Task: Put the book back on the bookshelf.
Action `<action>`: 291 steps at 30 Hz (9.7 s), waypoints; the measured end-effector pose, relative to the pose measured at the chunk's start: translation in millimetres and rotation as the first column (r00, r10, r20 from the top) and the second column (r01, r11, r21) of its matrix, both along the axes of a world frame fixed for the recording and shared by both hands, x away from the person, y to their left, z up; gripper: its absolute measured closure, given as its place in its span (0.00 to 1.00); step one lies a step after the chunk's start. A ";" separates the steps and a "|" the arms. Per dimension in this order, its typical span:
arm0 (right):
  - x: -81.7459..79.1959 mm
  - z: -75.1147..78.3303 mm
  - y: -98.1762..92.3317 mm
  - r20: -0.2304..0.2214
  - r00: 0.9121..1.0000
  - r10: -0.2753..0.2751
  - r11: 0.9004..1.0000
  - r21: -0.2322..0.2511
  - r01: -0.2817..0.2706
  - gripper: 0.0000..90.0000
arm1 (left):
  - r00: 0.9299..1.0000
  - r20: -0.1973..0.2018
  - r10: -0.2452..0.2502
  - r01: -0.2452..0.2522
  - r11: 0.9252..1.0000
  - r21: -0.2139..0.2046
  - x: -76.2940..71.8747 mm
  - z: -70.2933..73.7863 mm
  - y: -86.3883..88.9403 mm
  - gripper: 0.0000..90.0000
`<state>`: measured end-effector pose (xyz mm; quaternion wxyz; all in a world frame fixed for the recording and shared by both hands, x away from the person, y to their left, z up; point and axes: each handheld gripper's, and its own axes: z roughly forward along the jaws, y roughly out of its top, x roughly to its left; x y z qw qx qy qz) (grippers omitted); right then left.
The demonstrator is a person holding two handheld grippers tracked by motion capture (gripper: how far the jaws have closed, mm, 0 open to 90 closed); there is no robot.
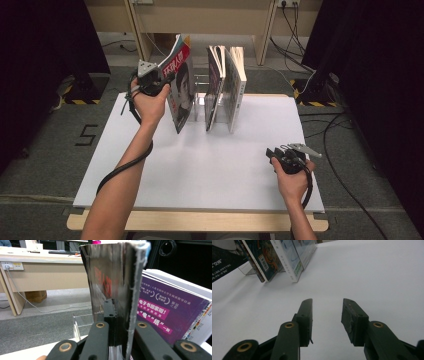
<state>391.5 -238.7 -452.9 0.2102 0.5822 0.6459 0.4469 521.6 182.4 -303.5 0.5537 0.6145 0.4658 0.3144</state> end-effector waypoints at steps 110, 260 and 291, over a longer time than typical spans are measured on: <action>0.5 -1.9 -10.0 -0.026 0.999 -0.019 0.999 0.031 0.020 0.68 | 0.998 -0.039 0.049 -0.051 0.997 -0.055 21.6 -32.1 -4.8 0.96; 1.8 -7.7 -8.3 -0.049 0.999 -0.003 1.000 0.023 0.004 0.67 | 0.993 -0.045 0.109 -0.112 0.990 -0.080 19.2 -55.5 13.1 0.56; 0.4 -6.2 -4.5 -0.051 0.999 -0.005 1.000 0.019 0.006 0.67 | 0.993 -0.105 0.053 -0.062 0.995 -0.081 -13.2 -51.4 26.8 0.51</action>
